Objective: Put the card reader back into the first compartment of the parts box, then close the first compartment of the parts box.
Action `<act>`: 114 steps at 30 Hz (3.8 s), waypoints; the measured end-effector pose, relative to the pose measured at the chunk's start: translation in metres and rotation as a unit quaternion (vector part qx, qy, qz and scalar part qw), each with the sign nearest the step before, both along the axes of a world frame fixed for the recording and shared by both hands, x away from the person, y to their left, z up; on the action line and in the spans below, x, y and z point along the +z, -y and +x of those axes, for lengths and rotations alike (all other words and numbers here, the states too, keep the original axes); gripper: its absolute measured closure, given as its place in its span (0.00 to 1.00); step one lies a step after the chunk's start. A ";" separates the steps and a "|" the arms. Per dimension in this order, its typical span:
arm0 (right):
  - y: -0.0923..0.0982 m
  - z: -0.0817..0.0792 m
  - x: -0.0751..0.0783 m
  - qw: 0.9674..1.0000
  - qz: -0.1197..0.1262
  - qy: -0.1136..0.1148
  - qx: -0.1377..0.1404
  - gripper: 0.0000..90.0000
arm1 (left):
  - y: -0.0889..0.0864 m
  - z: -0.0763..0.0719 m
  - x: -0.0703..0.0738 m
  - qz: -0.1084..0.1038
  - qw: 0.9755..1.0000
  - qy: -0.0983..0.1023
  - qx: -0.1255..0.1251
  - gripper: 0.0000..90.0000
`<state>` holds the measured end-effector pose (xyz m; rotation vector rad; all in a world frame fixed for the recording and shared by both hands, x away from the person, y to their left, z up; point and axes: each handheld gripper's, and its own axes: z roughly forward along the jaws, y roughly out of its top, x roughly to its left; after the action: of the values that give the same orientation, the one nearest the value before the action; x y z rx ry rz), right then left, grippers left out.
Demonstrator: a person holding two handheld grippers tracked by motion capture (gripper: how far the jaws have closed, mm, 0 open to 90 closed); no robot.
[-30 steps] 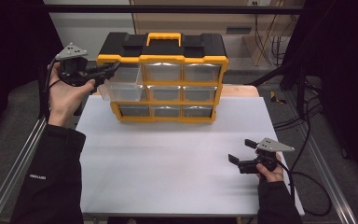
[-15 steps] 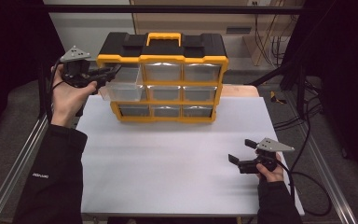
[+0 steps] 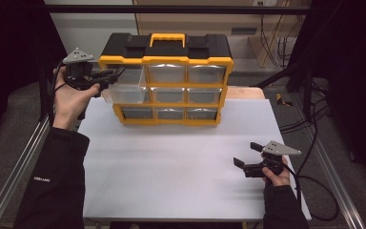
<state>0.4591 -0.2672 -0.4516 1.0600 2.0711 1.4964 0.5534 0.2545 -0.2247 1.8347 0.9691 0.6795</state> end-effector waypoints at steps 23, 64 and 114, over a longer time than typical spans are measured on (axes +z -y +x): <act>0.000 0.000 0.000 1.000 0.001 -0.001 0.000 0.03 | -0.005 -0.008 0.001 -0.032 0.999 0.024 0.010 0.60; -0.002 0.000 0.001 1.000 -0.001 0.000 0.000 0.03 | -0.014 -0.055 -0.021 -0.032 0.996 0.073 -0.030 0.00; -0.003 0.000 -0.001 1.000 -0.004 -0.004 0.002 0.03 | -0.008 -0.063 -0.063 -0.032 0.998 0.037 -0.042 0.20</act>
<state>0.4593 -0.2647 -0.4523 1.0608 2.0841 1.4863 0.4904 0.2627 -0.2880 1.7704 0.8508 0.6527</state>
